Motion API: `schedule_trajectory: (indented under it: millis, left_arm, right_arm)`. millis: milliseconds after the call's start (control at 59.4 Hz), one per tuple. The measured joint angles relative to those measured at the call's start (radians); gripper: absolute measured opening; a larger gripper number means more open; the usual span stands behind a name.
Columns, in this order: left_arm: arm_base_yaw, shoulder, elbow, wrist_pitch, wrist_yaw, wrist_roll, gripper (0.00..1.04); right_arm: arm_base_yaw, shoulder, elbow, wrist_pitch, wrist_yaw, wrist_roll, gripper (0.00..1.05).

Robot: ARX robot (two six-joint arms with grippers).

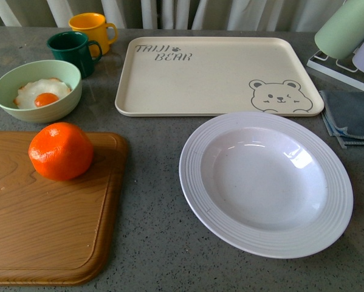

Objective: Place orange and plate with both arms

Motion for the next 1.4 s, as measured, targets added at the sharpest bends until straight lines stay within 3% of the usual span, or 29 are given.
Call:
schedule_trajectory:
  millis: [824, 858, 892, 942, 1211, 1396]
  left_arm:
    - [0.0, 0.0, 0.0, 0.0, 0.001, 0.0, 0.96]
    - [0.017, 0.024, 0.016, -0.048, 0.061, -0.006, 0.96]
    - [0.045, 0.105, 0.075, -0.187, 0.19, -0.017, 0.96]
    - [0.041, 0.256, 0.128, -0.248, 0.268, -0.034, 0.96]
    - [-0.038, 0.739, 0.199, 0.103, 0.193, -0.081, 0.96]
    - [-0.149, 1.012, 0.23, 0.302, 0.148, -0.094, 0.96]
  right_arm:
    - [0.0, 0.0, 0.0, 0.0, 0.0, 0.0, 0.96]
    - [0.0, 0.0, 0.0, 0.0, 0.0, 0.0, 0.96]
    - [0.0, 0.0, 0.0, 0.0, 0.001, 0.0, 0.96]
    - [0.0, 0.0, 0.0, 0.0, -0.001, 0.0, 0.96]
    - [0.0, 0.0, 0.0, 0.0, 0.0, 0.0, 0.96]
    - [0.0, 0.0, 0.0, 0.0, 0.0, 0.0, 0.96]
